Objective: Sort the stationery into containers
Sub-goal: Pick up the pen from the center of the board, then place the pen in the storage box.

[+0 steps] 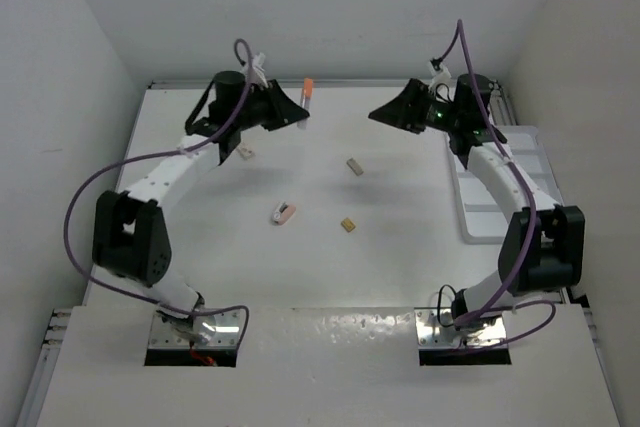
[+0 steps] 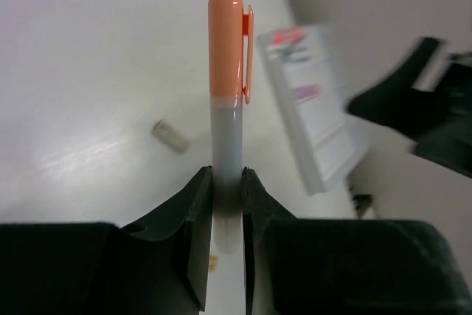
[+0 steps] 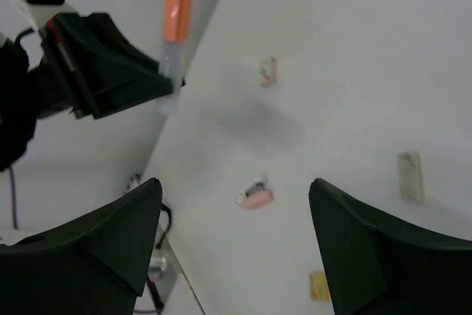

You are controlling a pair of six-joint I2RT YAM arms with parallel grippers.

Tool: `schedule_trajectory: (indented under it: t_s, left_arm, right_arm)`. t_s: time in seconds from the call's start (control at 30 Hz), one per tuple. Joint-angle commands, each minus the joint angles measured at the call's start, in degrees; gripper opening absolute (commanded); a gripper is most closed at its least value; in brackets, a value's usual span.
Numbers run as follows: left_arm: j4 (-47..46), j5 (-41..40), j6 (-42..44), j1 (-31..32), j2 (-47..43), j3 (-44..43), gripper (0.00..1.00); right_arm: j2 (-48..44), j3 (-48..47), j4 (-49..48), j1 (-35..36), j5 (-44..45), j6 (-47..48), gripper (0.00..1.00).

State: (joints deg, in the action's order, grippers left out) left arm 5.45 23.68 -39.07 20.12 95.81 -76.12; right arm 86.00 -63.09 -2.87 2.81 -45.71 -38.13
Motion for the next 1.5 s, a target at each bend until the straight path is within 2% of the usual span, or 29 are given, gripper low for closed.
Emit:
schedule_trajectory:
  t_s: [0.0,0.13,0.2,0.3,0.47,0.77,0.8,0.9,1.2,1.37,1.43,1.47]
  left_arm:
    - [-20.4,18.1,-13.0,-2.5,-6.7,5.4,0.00]
    - [-34.1,22.5,-25.9,-3.3,-10.9,11.3,0.00]
    - [-38.6,22.9,-28.4,-3.0,-12.0,12.7,0.00]
    - [-41.3,23.2,-30.3,-2.0,-12.9,13.4,0.00]
    - [-44.3,23.3,-32.1,-0.3,-13.7,15.1,0.00]
    - [-46.5,23.2,-32.7,0.1,-14.5,17.1,0.00]
    - [-46.8,23.0,-32.9,0.0,-14.5,17.1,0.00]
    - [-47.2,22.5,-33.2,0.0,-14.3,16.7,0.00]
    - [-43.9,21.7,-30.6,-0.7,-14.1,16.7,0.00]
    - [-42.1,21.5,-29.4,-1.3,-14.2,16.7,0.00]
    - [-38.9,20.7,-27.0,-1.4,-14.2,16.1,0.21]
    - [-33.3,20.4,-25.4,-1.3,-14.1,14.5,0.33]
  right_arm:
    - [2.3,-6.8,-18.3,3.2,-1.6,-17.0,0.80]
    - [5.1,-11.6,-24.4,6.9,-0.1,-22.3,0.84]
    - [5.5,-13.3,-26.1,8.0,0.9,-23.8,0.88]
    - [6.3,-14.8,-30.0,9.8,1.0,-26.4,0.91]
    - [8.1,-16.5,-29.2,12.6,0.9,-24.4,0.91]
    - [10.2,-15.9,-29.0,14.0,1.2,-24.0,0.82]
    - [10.2,-15.9,-29.0,14.1,1.2,-24.1,0.80]
    - [10.3,-15.7,-29.8,14.8,1.1,-24.9,0.63]
    - [9.9,-14.5,-32.2,17.7,-1.4,-26.6,0.41]
    - [9.5,-14.3,-31.4,17.8,-1.7,-25.8,0.17]
    - [9.1,-14.9,-30.1,17.8,-2.0,-23.8,0.09]
    - [8.9,-15.3,-29.3,17.7,-2.7,-23.0,0.03]
